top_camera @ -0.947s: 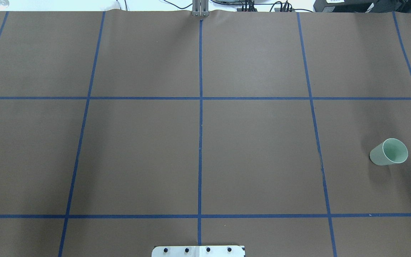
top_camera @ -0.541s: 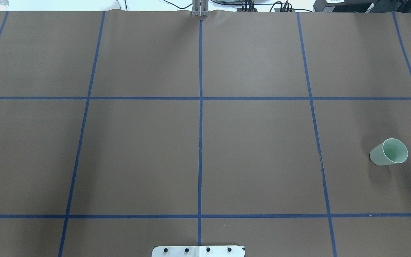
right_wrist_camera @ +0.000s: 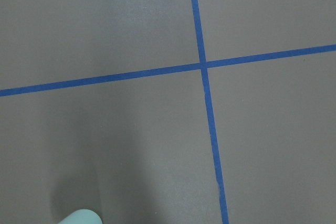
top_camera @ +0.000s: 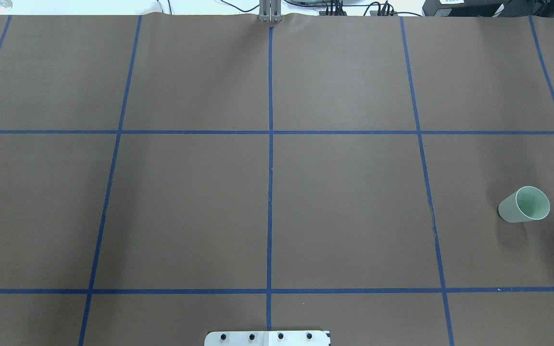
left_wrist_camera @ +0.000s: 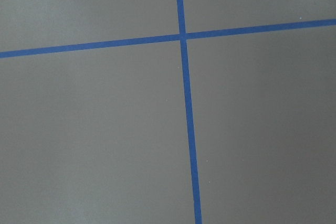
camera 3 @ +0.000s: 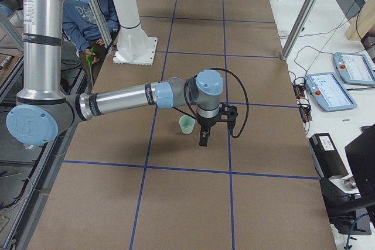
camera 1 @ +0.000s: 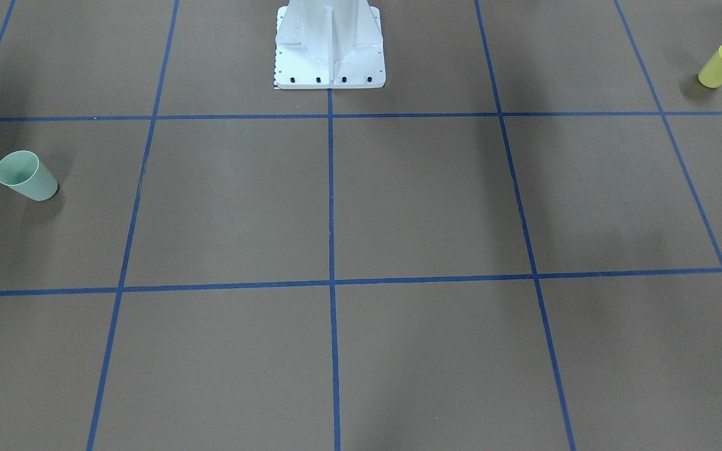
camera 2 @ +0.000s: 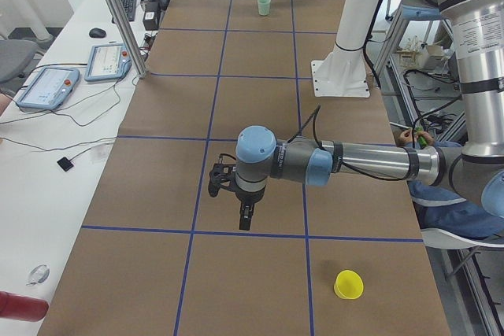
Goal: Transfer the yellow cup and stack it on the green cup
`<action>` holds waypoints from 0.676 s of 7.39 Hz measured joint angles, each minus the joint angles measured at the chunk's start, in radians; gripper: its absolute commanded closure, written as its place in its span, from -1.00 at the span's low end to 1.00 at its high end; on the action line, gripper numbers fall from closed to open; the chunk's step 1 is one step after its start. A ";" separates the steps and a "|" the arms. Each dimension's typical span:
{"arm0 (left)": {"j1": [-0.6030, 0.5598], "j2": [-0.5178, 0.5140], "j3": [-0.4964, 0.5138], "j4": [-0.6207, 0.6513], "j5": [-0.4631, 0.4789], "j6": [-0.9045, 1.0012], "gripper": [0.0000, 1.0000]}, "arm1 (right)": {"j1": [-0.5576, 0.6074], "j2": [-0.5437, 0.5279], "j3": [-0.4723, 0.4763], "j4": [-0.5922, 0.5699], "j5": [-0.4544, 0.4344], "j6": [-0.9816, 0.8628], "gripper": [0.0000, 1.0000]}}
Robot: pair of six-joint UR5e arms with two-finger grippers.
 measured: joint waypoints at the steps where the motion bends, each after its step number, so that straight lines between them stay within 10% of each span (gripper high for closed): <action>1: 0.002 0.003 -0.001 0.000 -0.002 0.000 -1.00 | 0.000 0.000 -0.002 0.001 0.002 -0.001 -1.00; 5: 0.018 0.008 0.004 0.003 -0.002 -0.162 -1.00 | -0.001 -0.007 -0.003 0.002 0.028 0.006 -1.00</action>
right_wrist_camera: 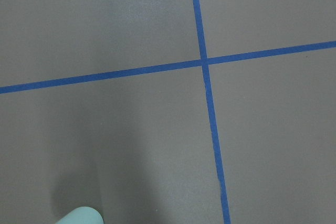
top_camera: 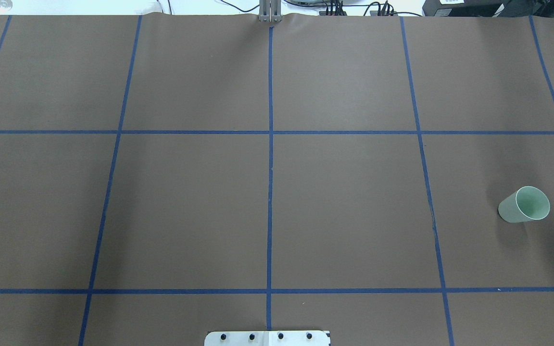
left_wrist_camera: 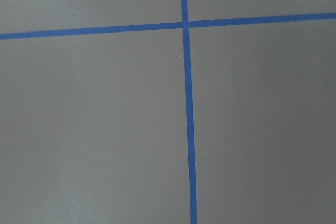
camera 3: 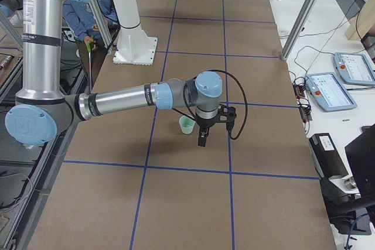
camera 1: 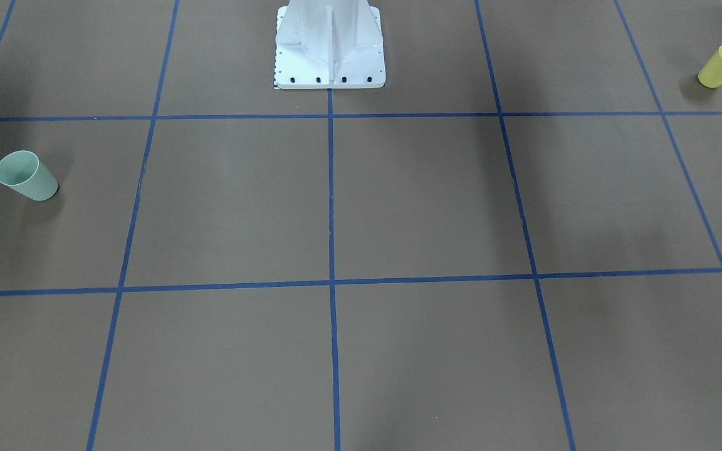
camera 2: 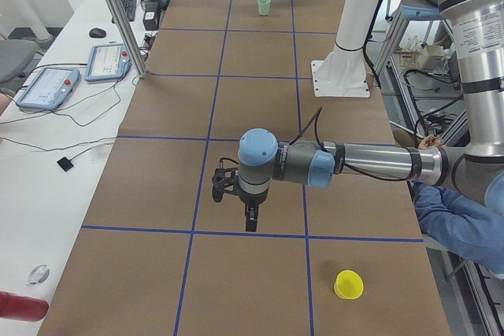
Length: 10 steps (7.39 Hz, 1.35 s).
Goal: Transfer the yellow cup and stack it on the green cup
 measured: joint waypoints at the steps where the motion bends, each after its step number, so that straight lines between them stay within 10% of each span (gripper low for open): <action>1: 0.019 0.000 0.000 -0.002 0.001 -0.104 -1.00 | 0.000 0.000 -0.001 0.001 0.003 0.001 -1.00; 5: 0.156 0.000 0.001 -0.060 0.058 -0.457 -1.00 | -0.015 0.001 -0.006 0.000 0.005 -0.003 -1.00; 10: 0.408 0.050 -0.002 -0.151 0.371 -1.230 -1.00 | -0.097 0.005 -0.004 0.042 0.036 -0.003 -1.00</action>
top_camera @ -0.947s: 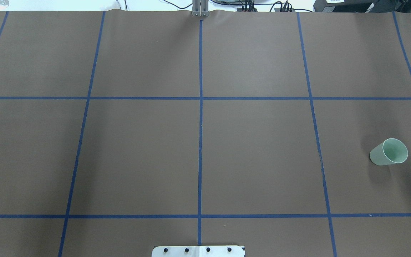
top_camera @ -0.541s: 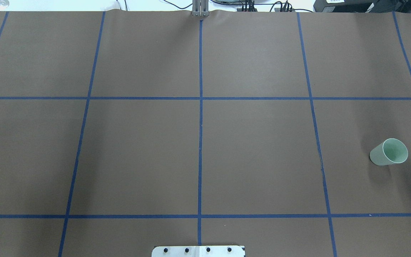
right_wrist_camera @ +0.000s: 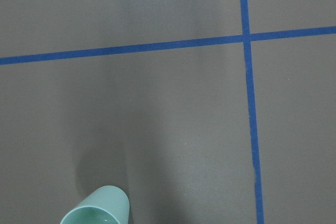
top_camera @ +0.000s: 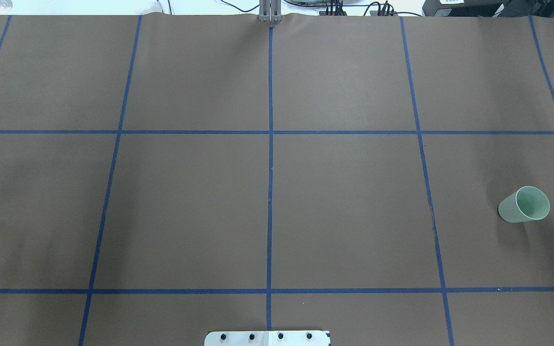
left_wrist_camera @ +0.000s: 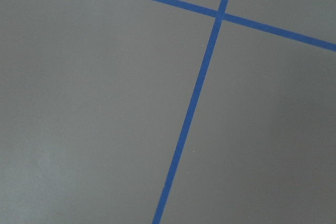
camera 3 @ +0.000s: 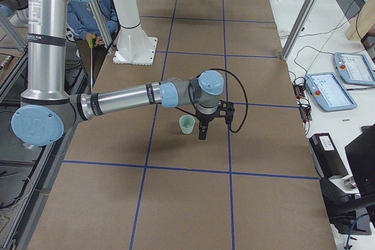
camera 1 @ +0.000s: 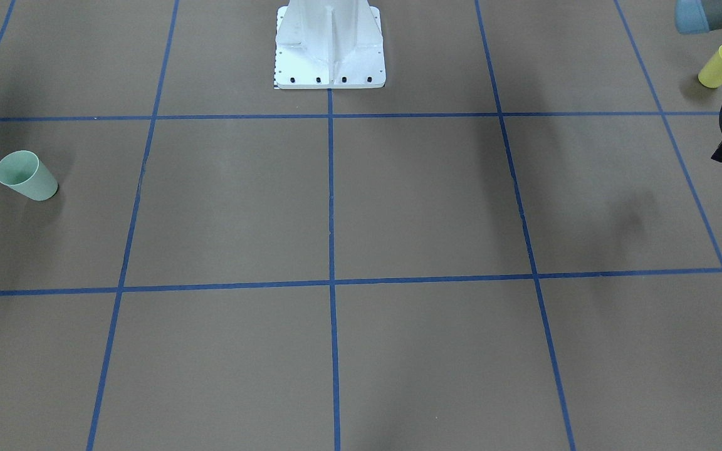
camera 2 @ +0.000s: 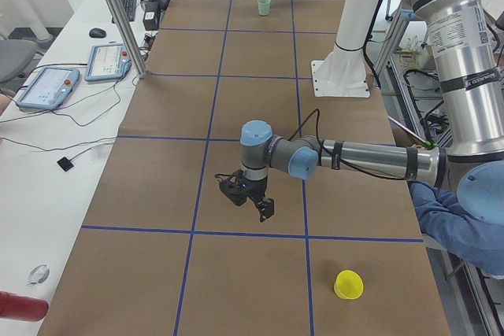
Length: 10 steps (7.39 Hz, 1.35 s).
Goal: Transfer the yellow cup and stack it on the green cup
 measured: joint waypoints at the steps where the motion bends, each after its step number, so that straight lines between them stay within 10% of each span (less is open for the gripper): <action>1: 0.067 0.045 -0.002 -0.012 0.100 -0.162 -1.00 | -0.006 -0.001 -0.001 0.027 0.001 0.002 -1.00; 5: 0.348 0.251 -0.005 0.072 0.374 -0.778 -0.99 | -0.038 -0.001 -0.001 0.049 0.005 0.002 -1.00; 10: 0.753 0.240 -0.041 0.404 0.267 -1.329 -0.98 | -0.075 -0.012 -0.001 0.050 0.003 0.001 -1.00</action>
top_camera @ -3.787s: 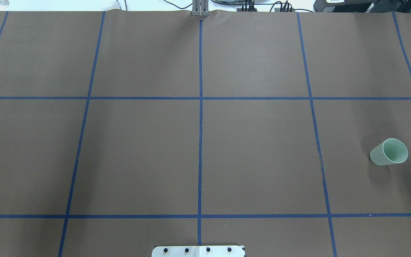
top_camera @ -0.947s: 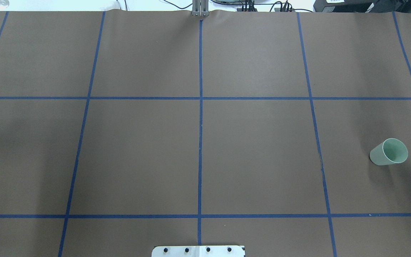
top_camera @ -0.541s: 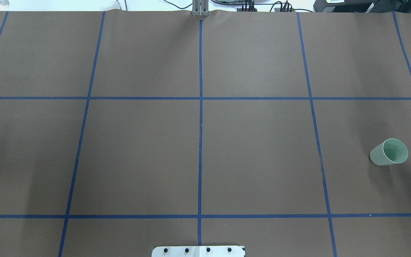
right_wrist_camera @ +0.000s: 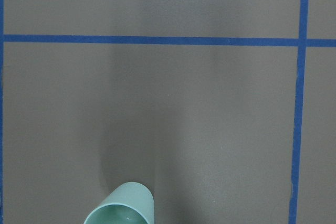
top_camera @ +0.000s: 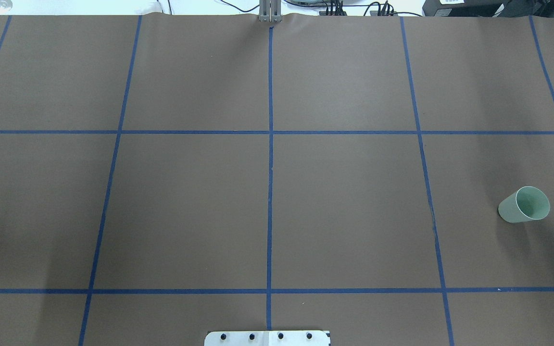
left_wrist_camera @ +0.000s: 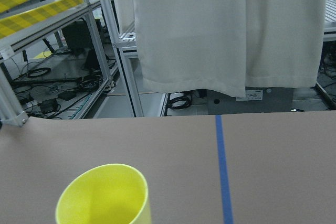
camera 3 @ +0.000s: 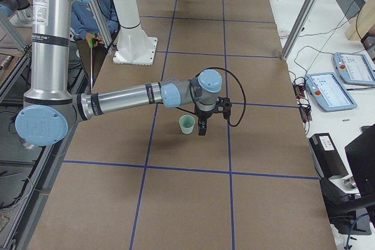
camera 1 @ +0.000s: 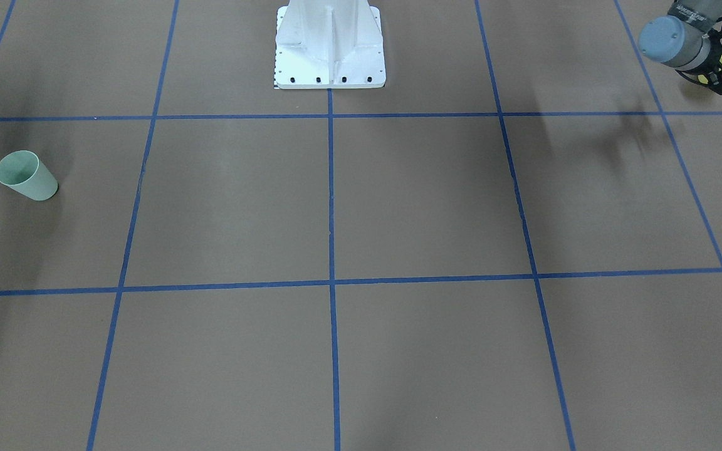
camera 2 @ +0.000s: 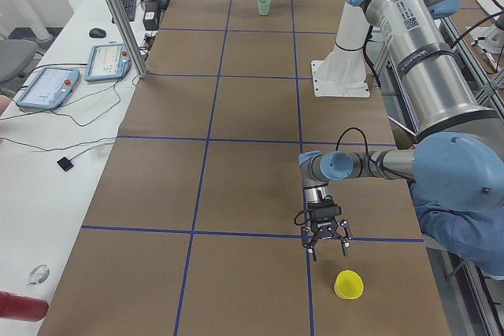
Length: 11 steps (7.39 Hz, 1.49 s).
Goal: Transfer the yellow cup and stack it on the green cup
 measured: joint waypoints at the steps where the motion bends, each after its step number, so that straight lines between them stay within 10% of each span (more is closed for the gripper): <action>1: 0.036 -0.005 0.015 0.004 -0.003 -0.046 -0.98 | 0.000 -0.003 -0.001 0.000 -0.002 0.000 -1.00; 11: 0.176 -0.041 0.208 -0.062 -0.008 -0.217 -0.98 | -0.001 -0.015 0.014 -0.001 -0.013 -0.004 -1.00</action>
